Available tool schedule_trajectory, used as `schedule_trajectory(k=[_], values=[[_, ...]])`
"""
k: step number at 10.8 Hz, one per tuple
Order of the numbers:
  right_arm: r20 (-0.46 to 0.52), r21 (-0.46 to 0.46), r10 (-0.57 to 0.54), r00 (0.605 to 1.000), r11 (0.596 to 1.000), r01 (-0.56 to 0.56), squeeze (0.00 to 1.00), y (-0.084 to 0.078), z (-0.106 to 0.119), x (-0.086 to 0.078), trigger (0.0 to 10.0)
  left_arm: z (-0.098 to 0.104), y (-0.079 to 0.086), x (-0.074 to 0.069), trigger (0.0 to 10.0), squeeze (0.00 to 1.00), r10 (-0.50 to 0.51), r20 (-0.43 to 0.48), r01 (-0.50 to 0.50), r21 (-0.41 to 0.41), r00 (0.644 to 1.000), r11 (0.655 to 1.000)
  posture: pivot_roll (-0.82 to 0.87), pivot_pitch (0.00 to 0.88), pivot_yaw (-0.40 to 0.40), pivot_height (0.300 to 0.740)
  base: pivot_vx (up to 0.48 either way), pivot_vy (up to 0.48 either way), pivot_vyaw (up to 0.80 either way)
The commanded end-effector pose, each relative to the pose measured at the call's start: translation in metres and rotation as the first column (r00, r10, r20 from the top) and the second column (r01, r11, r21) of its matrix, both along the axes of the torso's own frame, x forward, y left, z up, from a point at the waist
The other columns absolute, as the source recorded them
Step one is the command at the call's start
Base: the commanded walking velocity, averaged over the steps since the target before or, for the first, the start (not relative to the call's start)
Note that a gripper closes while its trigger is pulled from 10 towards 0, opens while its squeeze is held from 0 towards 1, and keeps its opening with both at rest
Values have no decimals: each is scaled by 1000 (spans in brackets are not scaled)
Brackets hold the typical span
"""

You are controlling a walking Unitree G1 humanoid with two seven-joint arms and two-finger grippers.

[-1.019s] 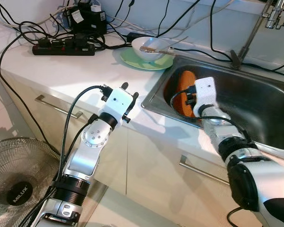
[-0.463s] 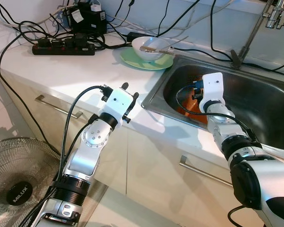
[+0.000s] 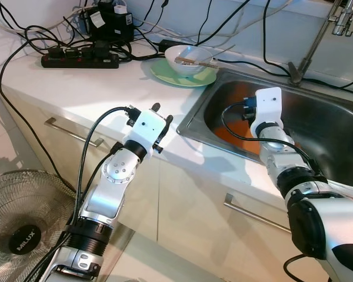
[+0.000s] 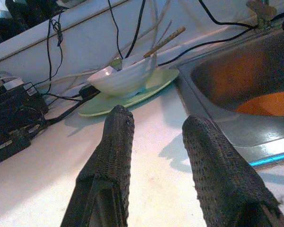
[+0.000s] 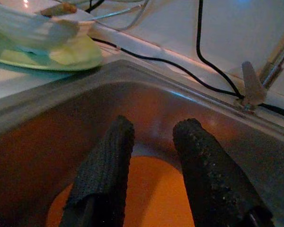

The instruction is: Kitchen organization

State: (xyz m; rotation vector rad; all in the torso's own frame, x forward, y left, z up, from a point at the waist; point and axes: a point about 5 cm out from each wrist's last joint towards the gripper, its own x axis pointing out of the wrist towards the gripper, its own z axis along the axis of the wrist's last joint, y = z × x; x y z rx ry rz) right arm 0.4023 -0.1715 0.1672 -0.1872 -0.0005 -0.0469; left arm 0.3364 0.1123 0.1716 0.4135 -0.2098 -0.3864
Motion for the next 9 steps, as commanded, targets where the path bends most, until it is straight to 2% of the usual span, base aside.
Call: schedule_trajectory(k=[1, 3, 5, 7, 9], values=[[59, 22, 15, 998, 1000, -16, 0, 4, 13, 3, 10000, -5, 1, 0, 10000, 0, 14, -5, -15, -6, 1000, 1000, 254, 40, -73, 725, 0, 0, 0], [134, 39, 71, 988, 996, -77, 0, 17, 18, 2, 10000, -3, 5, 0, 10000, 0, 72, 48, -69, -64, 996, 996, 250, 41, -74, 725, 0, 0, 0], [244, 86, 121, 962, 986, -146, 0, 26, 20, -5, 10000, 0, 11, 0, 10000, 0, 142, 96, -126, -164, 985, 978, 240, 41, -75, 725, 0, 0, 0], [315, 99, 114, 942, 983, -152, 0, 25, 18, -13, 10000, 3, 14, 1, 10000, 0, 171, 112, -145, -213, 979, 966, 224, 37, -72, 725, 0, 0, 0], [339, 131, 65, 939, 985, -116, 0, 19, 7, -25, 10000, 6, 16, 2, 10000, 0, 221, 139, -181, -254, 965, 950, 216, 25, -65, 725, 0, 0, 0]])
